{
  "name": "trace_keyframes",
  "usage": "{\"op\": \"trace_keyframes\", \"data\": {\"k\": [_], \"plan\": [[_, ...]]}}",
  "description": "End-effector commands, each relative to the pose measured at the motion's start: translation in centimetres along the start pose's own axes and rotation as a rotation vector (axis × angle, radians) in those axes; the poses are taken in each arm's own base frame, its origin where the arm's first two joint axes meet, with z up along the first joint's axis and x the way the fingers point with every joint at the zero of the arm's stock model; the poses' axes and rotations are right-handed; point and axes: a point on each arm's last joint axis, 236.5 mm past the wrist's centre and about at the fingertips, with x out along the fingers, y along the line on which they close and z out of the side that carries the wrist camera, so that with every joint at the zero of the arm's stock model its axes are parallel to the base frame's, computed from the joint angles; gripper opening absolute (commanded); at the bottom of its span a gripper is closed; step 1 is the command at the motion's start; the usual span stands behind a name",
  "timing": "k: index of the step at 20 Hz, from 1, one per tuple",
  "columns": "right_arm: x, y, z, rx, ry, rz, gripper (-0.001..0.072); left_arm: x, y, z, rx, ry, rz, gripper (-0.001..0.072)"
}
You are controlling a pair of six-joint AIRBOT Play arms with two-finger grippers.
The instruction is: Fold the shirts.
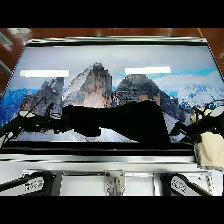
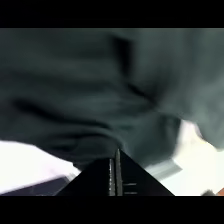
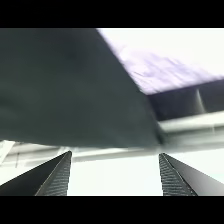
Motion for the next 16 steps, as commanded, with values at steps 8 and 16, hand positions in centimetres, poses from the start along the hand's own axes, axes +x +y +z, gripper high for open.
{"op": "trace_keyframes", "data": {"k": [8,16], "plan": [[5.7,-0.3,-1.2,0.147,0.091,0.114,0.0656,-6.1,-6.3,0.4,0.198,-0.15,-0.074,0.004],[5.5,5.4,1.1,-0.062,-0.039,0.135,0.0062,-8.2,-8.9,1.5,0.332,-0.191,-0.084,0.004]]}}
